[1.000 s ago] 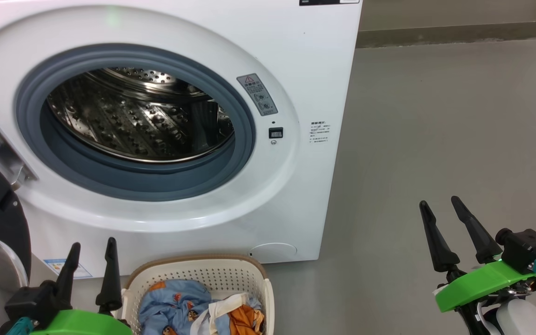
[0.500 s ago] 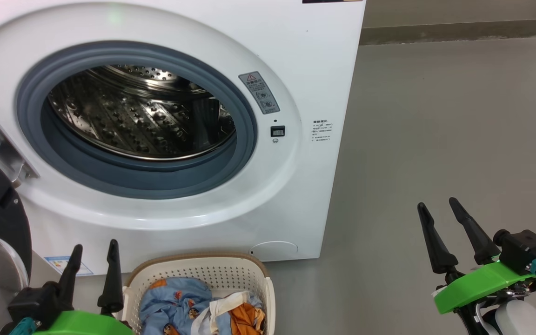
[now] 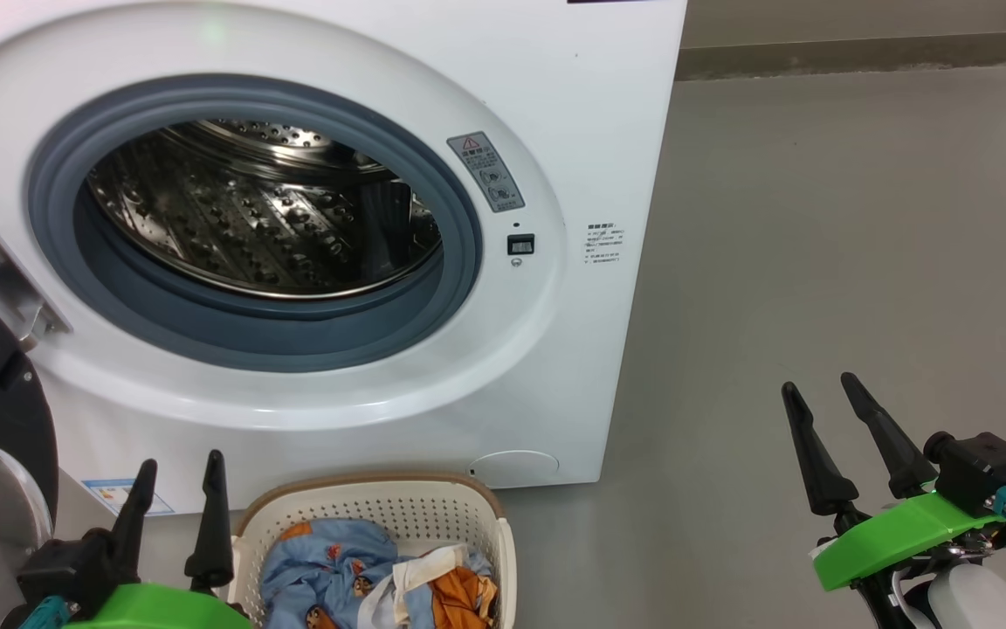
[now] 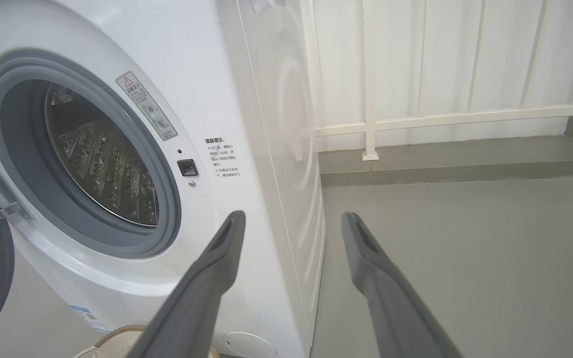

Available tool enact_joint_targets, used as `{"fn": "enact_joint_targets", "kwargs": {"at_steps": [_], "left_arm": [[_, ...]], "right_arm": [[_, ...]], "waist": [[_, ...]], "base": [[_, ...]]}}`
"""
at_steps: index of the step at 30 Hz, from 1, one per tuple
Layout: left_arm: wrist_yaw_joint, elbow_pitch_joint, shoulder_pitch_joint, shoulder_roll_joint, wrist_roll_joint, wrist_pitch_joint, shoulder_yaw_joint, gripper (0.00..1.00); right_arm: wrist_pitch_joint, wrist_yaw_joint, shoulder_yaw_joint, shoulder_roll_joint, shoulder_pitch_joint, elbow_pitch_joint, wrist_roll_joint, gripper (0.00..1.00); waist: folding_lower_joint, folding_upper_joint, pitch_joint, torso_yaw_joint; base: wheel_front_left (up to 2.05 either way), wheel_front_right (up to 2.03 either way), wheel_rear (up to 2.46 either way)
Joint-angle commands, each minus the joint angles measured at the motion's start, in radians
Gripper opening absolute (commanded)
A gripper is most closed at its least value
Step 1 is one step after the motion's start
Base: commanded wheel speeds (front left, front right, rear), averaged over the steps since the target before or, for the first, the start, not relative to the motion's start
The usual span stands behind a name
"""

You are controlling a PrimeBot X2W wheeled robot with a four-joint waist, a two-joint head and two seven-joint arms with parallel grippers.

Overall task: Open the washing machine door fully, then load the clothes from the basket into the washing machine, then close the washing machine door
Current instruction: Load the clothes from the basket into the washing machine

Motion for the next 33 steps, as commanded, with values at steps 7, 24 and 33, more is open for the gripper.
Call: {"fn": "enact_joint_targets", "kwargs": {"at_steps": [7,24,33], "left_arm": [[0.008,-0.021,-0.043,0.03,0.002,-0.013,0.035,1.0],[-0.014,0.002,-0.076,0.013,-0.004,0.005,-0.004,1.0],[-0.059,0.058,-0.146,-0.005,-0.012,0.004,-0.032,1.0]], "right_arm": [[-0.009,0.006,0.015,-0.014,-0.03,-0.019,0.001,1.0],[-0.009,0.006,0.016,-0.014,-0.062,-0.01,0.0,1.0],[-0.009,0.006,0.01,-0.013,-0.114,-0.012,-0.006,1.0]], "waist": [[0.0,0.0,0.006,0.001],[0.0,0.0,0.079,-0.007],[0.0,0.0,0.195,-0.013]], "base": [[0.0,0.0,0.0],[0.0,0.0,0.0],[0.0,0.0,0.0]]}}
